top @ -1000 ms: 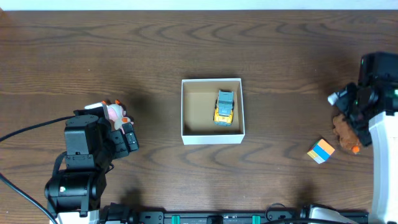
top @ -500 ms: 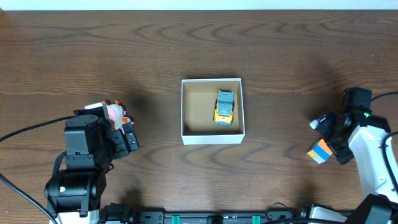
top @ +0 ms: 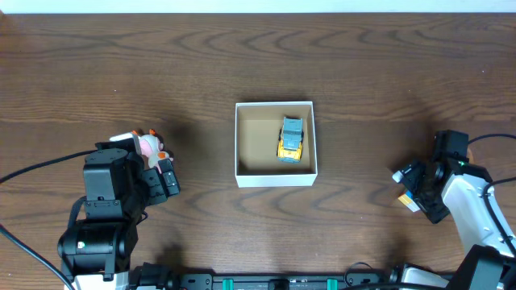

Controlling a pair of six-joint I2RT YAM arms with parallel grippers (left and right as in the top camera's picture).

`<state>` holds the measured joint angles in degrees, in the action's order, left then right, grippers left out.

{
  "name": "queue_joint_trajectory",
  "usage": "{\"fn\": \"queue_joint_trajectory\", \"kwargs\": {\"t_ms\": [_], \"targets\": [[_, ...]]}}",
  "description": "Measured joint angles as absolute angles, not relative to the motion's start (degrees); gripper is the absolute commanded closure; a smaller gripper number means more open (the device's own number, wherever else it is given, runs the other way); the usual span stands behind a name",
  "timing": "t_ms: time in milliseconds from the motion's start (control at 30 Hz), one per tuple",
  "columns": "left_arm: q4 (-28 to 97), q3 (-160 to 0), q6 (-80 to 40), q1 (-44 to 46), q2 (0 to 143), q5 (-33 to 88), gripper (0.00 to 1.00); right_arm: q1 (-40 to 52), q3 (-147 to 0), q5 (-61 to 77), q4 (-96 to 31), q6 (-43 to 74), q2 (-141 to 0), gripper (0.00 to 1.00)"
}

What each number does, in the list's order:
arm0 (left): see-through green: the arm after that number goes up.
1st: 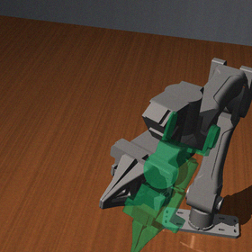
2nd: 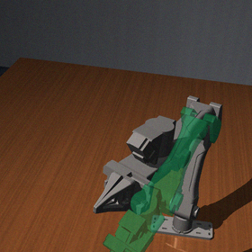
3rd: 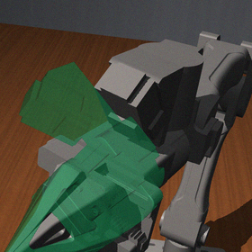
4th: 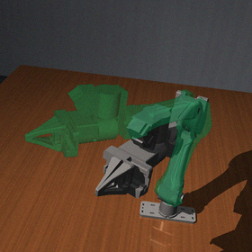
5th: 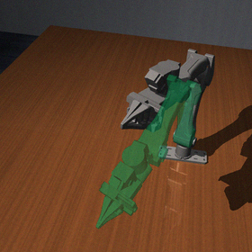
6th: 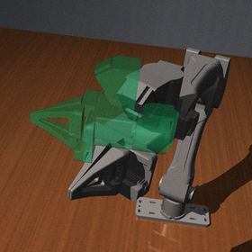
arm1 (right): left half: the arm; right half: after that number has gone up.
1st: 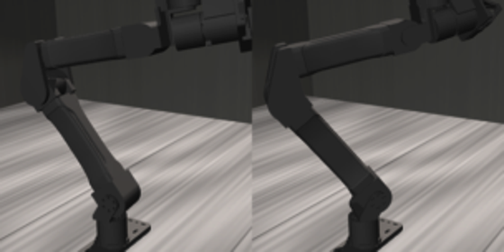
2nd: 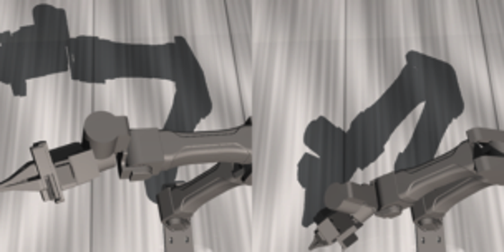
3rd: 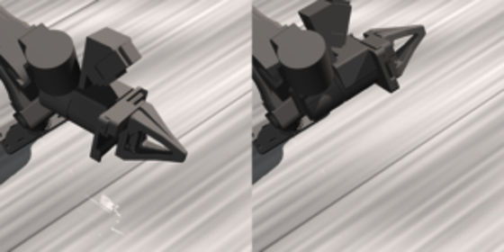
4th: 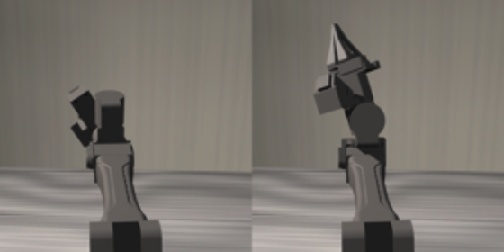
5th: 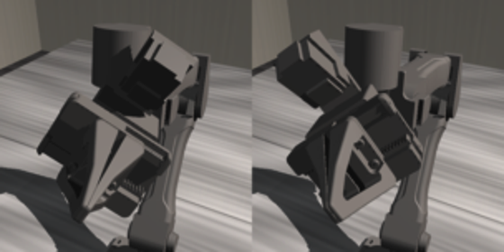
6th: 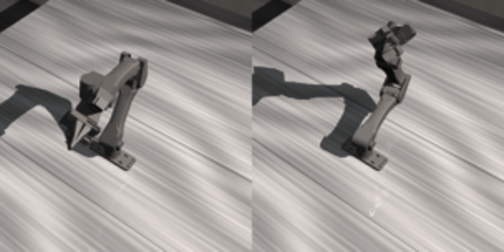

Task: Pack container
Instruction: 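Move right gripper to the orange-blue cube and grasp it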

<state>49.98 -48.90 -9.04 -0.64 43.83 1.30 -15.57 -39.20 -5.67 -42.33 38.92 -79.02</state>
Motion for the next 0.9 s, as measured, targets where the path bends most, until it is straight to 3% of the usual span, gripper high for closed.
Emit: {"fn": "queue_joint_trajectory", "kwargs": {"t_ms": [267, 467, 667, 900], "targets": [[50.24, -48.90, -9.04, -0.64, 43.83, 1.28, 0.02, -15.57, -38.96, -5.54, -42.28, 38.11, -79.00, 0.37], [50.39, -48.88, -9.04, -0.64, 43.83, 1.30, 0.02, -15.57, -38.70, -5.56, -42.37, 38.17, -79.02, 0.43], [50.39, -48.90, -9.04, -0.64, 43.83, 1.28, 0.02, -15.57, -38.72, -5.52, -42.35, 38.00, -78.94, 0.57], [50.39, -48.88, -9.04, -0.64, 43.83, 1.28, 0.02, -15.57, -38.72, -5.54, -42.37, 38.13, -78.89, 0.67]]}}
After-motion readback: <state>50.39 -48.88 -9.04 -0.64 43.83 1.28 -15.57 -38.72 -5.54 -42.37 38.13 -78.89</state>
